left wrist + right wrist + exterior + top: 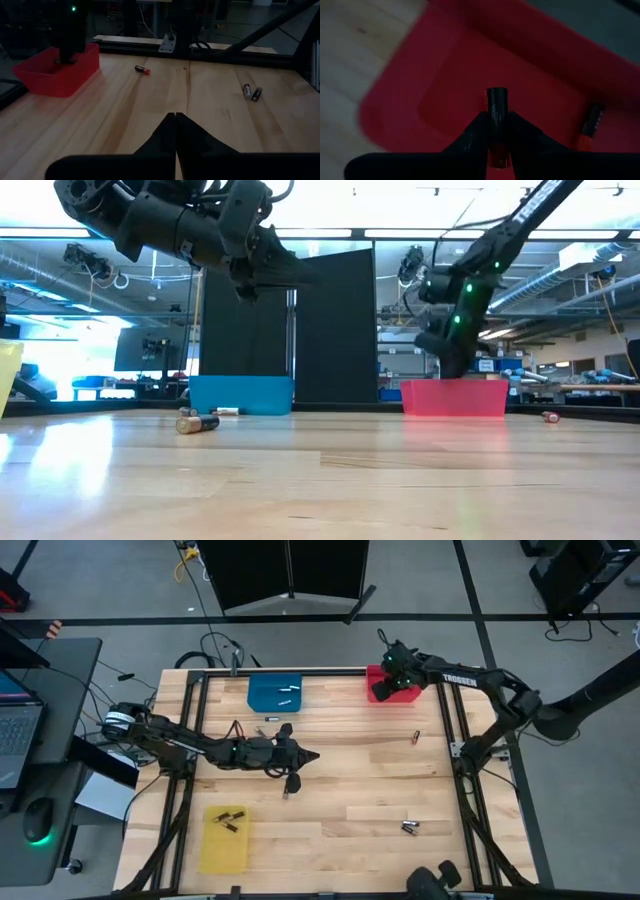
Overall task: Sort batteries
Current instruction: Put the black-red battery into the red bin, then put the silver battery into the blue bin
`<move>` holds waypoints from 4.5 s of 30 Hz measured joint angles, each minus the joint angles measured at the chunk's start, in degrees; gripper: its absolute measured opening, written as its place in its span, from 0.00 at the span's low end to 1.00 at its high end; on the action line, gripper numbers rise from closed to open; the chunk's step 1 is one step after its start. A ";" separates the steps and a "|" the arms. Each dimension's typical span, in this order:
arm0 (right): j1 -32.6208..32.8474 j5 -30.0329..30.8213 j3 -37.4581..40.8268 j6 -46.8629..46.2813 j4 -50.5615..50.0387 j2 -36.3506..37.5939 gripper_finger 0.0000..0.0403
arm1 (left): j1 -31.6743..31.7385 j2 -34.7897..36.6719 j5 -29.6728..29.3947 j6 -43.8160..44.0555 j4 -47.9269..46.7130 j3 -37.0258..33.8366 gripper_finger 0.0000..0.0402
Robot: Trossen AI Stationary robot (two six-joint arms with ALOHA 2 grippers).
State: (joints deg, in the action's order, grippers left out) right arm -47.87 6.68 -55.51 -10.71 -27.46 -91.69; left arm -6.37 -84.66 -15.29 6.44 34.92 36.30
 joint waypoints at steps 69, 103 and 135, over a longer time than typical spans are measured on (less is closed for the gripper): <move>29.44 -2.79 24.68 -2.87 22.92 29.87 0.04 | 32.72 -4.89 11.44 -17.26 -60.26 12.09 0.15; 30.20 -2.67 24.68 -2.21 23.12 29.85 0.03 | 32.07 -12.15 4.80 -23.40 -59.32 13.90 0.34; 30.24 -3.31 24.65 -1.74 22.71 29.82 0.03 | 33.20 -12.13 1.50 -13.58 -77.63 41.45 0.10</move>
State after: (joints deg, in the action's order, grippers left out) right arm -17.63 3.38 -30.85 -12.45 -4.75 -61.87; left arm 26.83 -96.80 -13.79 -7.14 -42.71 77.75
